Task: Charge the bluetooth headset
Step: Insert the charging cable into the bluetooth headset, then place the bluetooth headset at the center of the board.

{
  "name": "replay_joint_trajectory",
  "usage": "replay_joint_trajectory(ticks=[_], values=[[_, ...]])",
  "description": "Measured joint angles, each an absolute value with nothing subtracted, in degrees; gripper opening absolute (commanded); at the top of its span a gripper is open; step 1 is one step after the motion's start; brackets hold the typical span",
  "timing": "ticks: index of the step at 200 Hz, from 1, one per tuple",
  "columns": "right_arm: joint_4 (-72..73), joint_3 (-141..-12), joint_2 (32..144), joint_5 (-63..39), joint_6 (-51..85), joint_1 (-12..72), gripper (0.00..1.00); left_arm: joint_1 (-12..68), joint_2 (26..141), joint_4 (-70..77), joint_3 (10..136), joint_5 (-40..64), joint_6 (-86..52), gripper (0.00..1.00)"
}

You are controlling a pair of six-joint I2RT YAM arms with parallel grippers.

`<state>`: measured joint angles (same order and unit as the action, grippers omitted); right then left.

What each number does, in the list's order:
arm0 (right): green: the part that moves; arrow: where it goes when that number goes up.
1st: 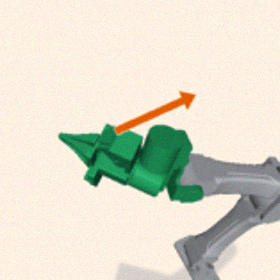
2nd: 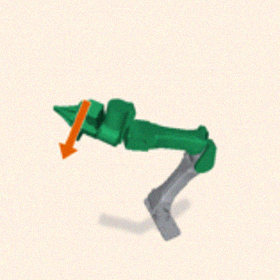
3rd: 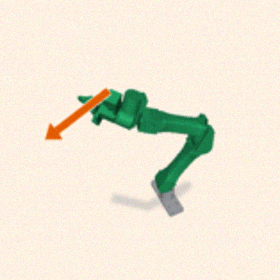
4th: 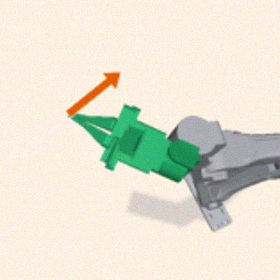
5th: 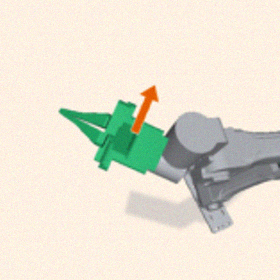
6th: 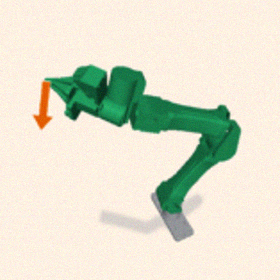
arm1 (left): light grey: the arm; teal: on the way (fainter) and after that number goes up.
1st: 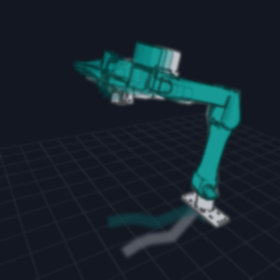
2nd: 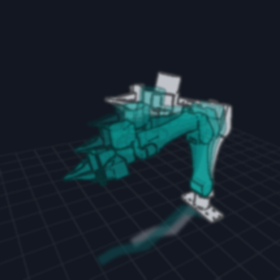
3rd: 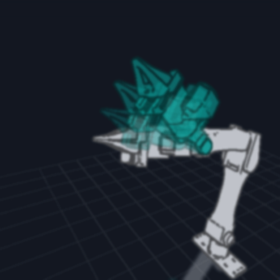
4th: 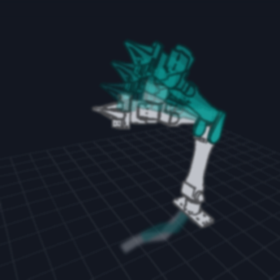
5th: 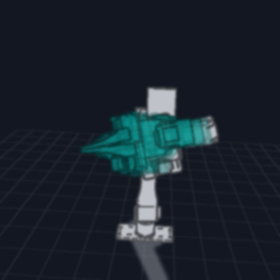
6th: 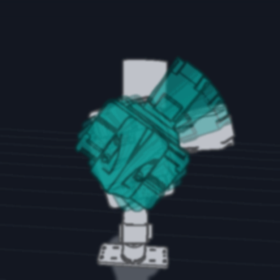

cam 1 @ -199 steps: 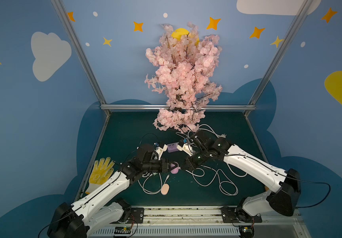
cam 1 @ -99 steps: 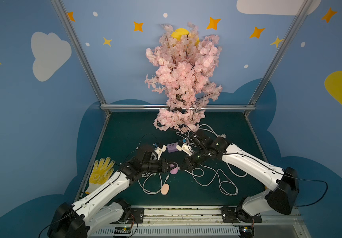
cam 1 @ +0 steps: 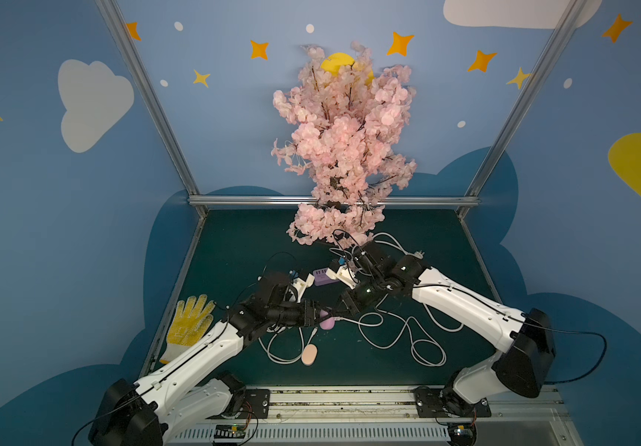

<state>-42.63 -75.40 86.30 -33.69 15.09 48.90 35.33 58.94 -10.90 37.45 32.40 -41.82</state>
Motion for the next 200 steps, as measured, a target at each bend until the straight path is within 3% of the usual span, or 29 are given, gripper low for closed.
replay_joint_trajectory(ticks=[22,64,122,200], values=[[-39.2,-75.1,83.8,-34.2,15.8,47.6,0.45,36.2,62.7,-11.9,38.9,30.9,-40.2,0.03],[-37.1,-71.7,74.5,-33.4,16.5,44.8,0.46,37.0,68.4,-18.6,42.0,20.5,-38.8,0.04],[-36.8,-62.3,58.1,-24.4,16.5,38.9,0.48,43.0,78.3,-24.0,48.6,4.8,-39.0,0.04],[-36.6,-55.4,55.1,-23.2,17.2,35.1,0.5,48.6,102.1,-28.1,69.5,-1.4,-37.3,0.04]])
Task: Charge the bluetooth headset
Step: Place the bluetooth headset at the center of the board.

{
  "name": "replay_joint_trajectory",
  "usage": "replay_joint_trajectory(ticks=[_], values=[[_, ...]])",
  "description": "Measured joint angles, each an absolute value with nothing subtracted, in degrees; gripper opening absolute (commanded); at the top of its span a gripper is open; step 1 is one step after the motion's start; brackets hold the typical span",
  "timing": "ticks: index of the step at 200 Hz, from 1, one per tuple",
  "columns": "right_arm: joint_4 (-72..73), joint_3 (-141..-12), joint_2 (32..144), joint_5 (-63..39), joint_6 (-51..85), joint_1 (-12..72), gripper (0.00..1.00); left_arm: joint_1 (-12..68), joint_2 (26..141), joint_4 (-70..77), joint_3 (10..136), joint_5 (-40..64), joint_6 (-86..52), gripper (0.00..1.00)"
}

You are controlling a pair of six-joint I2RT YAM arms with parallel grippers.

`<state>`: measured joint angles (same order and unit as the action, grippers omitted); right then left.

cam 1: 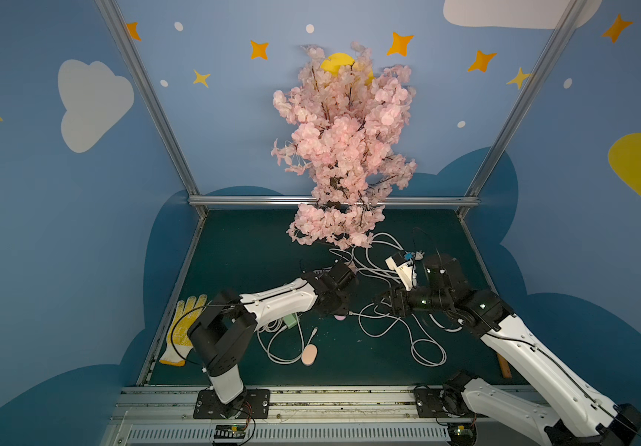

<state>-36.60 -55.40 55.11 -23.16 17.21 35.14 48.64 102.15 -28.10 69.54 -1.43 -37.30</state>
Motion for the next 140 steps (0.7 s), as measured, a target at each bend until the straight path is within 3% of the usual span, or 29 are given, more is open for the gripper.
replay_joint_trajectory(ticks=[30,63,110,140], values=[[-36.4,-54.5,54.1,-23.4,17.3,33.8,0.51,49.6,109.4,-28.7,76.1,-1.7,-36.6,0.05],[-36.1,-53.8,52.1,-23.8,17.1,32.2,0.53,49.8,115.6,-30.0,82.1,-1.1,-35.7,0.14],[-36.1,-53.1,50.5,-24.9,16.7,29.5,0.54,49.8,121.2,-31.7,90.0,0.3,-34.3,0.52],[-36.1,-53.0,50.1,-25.7,16.7,28.2,0.53,50.1,122.1,-32.5,91.0,0.8,-33.6,0.66]])
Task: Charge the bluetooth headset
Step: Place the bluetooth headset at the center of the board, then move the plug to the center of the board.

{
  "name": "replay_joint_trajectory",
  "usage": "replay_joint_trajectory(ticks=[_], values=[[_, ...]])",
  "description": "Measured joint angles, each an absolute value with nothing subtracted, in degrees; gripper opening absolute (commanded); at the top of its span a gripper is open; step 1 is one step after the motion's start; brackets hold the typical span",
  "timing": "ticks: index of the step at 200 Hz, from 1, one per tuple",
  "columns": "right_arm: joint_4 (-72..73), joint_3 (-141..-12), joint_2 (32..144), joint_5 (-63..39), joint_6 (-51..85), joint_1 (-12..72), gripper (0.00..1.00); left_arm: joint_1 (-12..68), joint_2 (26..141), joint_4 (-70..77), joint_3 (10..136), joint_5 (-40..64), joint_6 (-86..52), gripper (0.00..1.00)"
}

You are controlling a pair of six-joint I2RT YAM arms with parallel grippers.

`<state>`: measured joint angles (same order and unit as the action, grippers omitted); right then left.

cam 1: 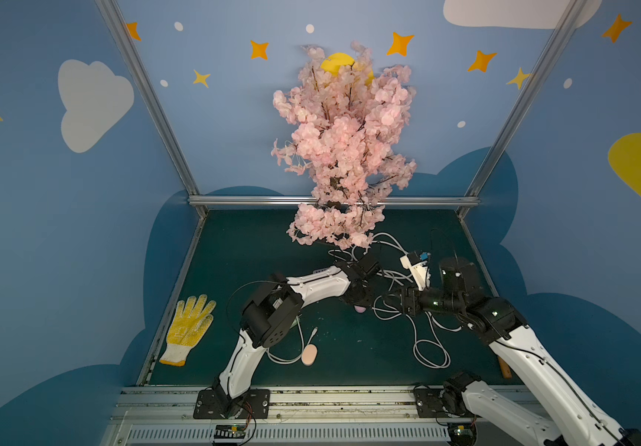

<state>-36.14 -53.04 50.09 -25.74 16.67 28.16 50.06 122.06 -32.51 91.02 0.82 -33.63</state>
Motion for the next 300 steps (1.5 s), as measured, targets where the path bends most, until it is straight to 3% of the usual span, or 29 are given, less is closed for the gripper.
replay_joint_trajectory(ticks=[71,105,126,161,190,202,235,300], values=[[-38.0,-53.2,49.6,-26.2,16.7,27.5,0.53,51.5,116.4,-33.5,86.8,1.3,-33.4,0.72],[-39.2,-53.6,49.5,-26.1,16.5,27.5,0.43,52.2,103.1,-32.5,79.9,0.5,-34.1,0.72],[-39.5,-53.6,50.4,-25.9,17.1,28.9,0.39,52.3,92.7,-31.4,74.4,-1.1,-34.7,0.67],[-37.1,-53.0,54.4,-22.4,19.4,39.9,0.39,52.2,76.8,-30.9,63.7,-6.0,-36.2,0.57],[-33.4,-53.1,62.7,-18.3,20.5,50.3,0.39,52.1,64.5,-32.0,53.6,-11.5,-39.9,0.49],[-32.9,-54.3,67.3,-15.9,19.7,54.2,0.35,51.7,58.8,-33.8,49.7,-14.0,-42.2,0.44],[-32.6,-63.1,80.7,-12.8,15.6,61.9,0.0,49.5,44.3,-39.2,42.3,-19.5,-49.1,0.33],[-34.9,-83.7,102.5,-15.2,0.1,65.5,0.0,46.0,28.5,-47.5,37.1,-26.2,-58.0,0.29]])
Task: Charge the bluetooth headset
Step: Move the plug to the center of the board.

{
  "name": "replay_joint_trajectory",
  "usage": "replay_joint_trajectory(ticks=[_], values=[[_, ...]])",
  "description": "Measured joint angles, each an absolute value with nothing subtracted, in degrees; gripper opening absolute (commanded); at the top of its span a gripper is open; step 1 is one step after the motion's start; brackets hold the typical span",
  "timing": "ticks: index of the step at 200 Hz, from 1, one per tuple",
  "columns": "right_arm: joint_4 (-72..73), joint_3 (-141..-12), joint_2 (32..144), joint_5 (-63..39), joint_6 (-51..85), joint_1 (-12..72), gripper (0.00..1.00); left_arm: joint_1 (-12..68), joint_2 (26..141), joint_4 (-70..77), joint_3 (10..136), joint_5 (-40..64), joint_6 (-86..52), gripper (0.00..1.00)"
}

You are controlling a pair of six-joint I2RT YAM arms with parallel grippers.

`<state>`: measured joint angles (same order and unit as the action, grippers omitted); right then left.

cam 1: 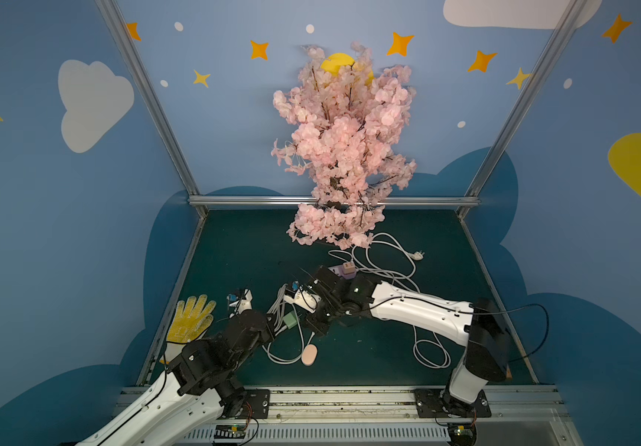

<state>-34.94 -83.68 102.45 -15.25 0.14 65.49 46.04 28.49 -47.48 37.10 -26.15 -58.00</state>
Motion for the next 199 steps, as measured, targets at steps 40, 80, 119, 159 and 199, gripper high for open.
replay_joint_trajectory(ticks=[40,80,119,159,199], values=[[-35.3,-87.1,109.3,-15.5,-8.2,65.5,0.25,44.1,27.4,-51.1,38.0,-29.9,-59.8,0.28],[-35.4,-91.5,115.5,-14.3,-14.0,65.3,0.38,42.9,25.3,-55.1,40.2,-33.7,-61.1,0.39],[-35.6,-95.7,121.9,-15.0,-14.7,63.9,0.49,42.6,22.7,-58.4,43.1,-36.4,-61.9,0.53],[-34.9,-96.7,123.2,-14.9,-12.6,62.1,0.55,42.6,22.7,-59.7,43.3,-36.9,-62.1,0.56],[-33.0,-97.2,124.3,-14.8,-9.9,60.8,0.57,42.5,23.5,-59.9,43.3,-36.9,-62.1,0.56]])
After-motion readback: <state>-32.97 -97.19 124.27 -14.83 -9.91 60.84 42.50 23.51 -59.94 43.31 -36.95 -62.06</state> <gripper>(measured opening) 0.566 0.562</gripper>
